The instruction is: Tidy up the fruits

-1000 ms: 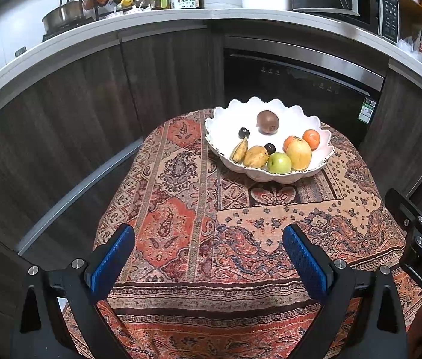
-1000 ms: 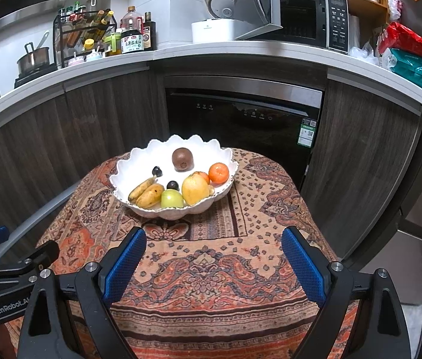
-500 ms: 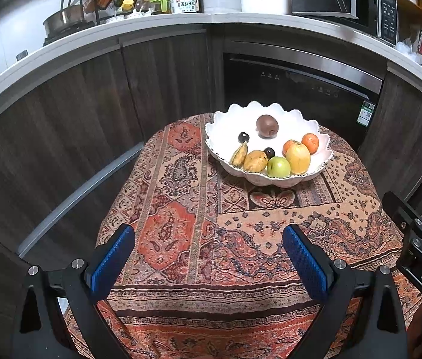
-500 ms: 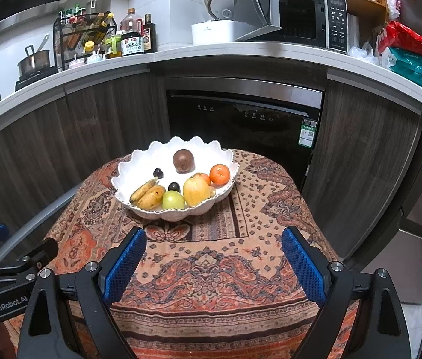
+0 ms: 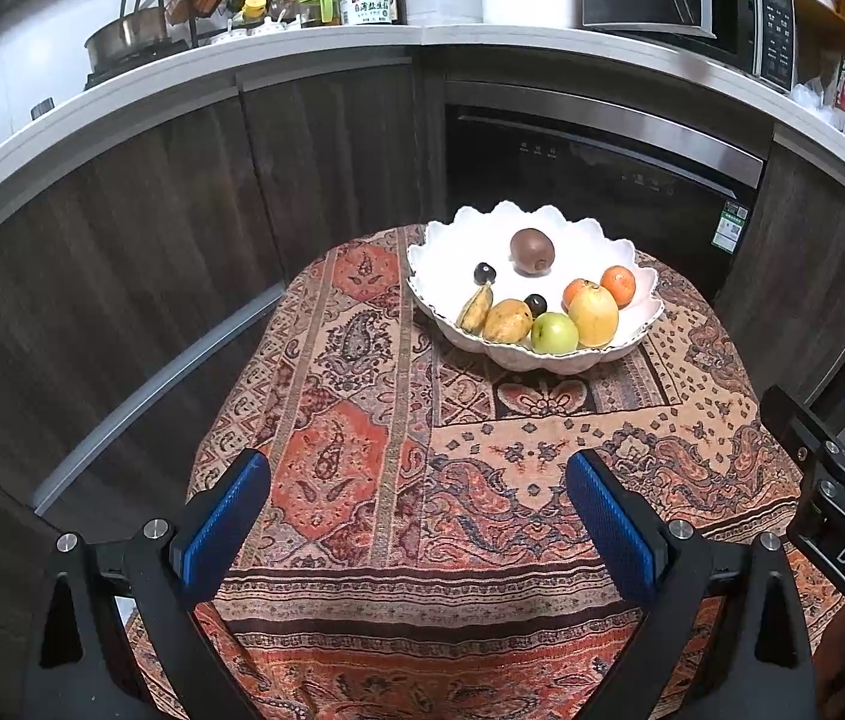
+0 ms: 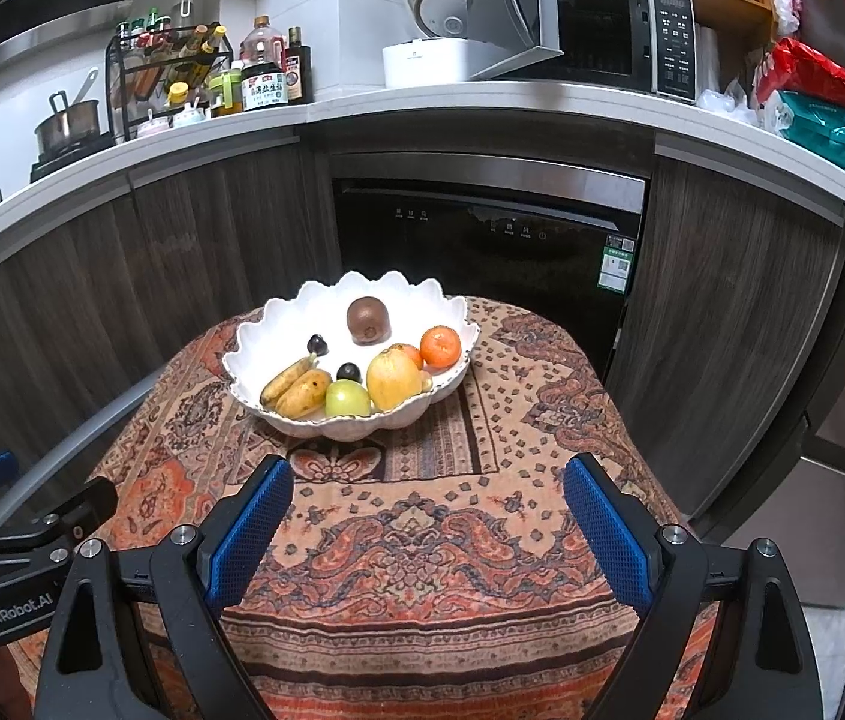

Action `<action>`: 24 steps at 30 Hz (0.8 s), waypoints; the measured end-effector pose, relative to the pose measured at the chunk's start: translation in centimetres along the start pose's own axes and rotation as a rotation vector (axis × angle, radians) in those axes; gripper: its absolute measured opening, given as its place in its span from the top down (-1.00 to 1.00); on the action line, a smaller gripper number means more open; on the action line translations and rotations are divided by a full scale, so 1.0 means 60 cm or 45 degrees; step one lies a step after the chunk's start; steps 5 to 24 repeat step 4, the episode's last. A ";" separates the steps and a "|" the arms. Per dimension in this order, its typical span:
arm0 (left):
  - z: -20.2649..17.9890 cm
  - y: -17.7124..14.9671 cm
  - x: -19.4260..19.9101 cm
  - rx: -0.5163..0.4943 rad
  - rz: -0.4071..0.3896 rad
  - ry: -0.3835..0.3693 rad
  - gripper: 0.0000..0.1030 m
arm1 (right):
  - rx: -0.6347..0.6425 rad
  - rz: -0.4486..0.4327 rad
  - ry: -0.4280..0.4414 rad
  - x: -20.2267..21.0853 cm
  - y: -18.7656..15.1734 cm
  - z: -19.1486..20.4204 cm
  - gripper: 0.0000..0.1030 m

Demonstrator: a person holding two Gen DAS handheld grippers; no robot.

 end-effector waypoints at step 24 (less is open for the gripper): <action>0.001 0.000 -0.003 -0.001 0.003 0.005 -0.95 | -0.002 0.005 0.001 -0.003 -0.004 0.001 -0.80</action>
Point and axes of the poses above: each gripper's, at about its wrist camera, not at the fingertips, and x roughly against the way its jaws point, z to its left, y to its top, the point moved 7 cm from there along -x, roughly the way its jaws point, and after that the axes turned 2 degrees about -z, right-handed, at the moved point
